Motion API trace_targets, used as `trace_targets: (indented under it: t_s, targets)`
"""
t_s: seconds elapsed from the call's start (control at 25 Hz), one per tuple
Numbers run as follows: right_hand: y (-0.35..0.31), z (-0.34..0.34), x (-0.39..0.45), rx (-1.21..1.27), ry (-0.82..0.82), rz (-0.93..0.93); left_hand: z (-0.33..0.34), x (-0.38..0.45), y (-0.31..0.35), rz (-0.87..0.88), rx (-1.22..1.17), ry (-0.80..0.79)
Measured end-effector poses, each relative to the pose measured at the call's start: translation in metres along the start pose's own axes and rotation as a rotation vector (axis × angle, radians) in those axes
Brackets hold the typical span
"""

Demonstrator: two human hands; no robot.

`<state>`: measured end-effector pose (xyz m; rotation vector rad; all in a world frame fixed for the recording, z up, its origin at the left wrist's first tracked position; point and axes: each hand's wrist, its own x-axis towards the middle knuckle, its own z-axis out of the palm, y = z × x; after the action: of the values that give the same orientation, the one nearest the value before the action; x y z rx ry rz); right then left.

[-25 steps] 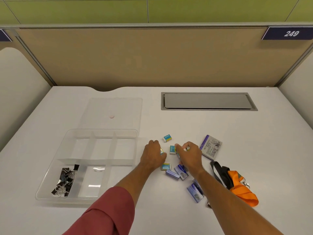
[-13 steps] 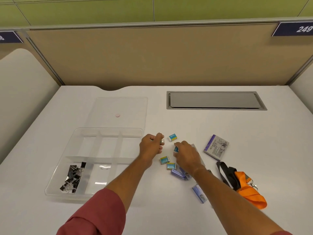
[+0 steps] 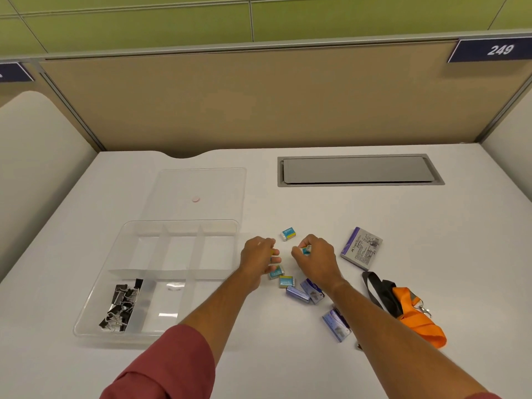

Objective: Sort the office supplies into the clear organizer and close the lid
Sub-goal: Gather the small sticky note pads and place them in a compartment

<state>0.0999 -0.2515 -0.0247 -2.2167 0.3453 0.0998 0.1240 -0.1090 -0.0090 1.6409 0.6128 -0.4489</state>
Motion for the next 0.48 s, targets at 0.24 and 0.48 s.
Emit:
trace_targets:
  t_s: [0.24,0.48]
  targets:
    - [0.004,-0.004,-0.004,0.034,0.027,0.007,-0.006,0.001,-0.02,0.48,1.08,-0.014]
    - [0.008,-0.002,-0.006,-0.077,-0.12,-0.081,-0.008,0.003,-0.025,0.517,1.402,-0.162]
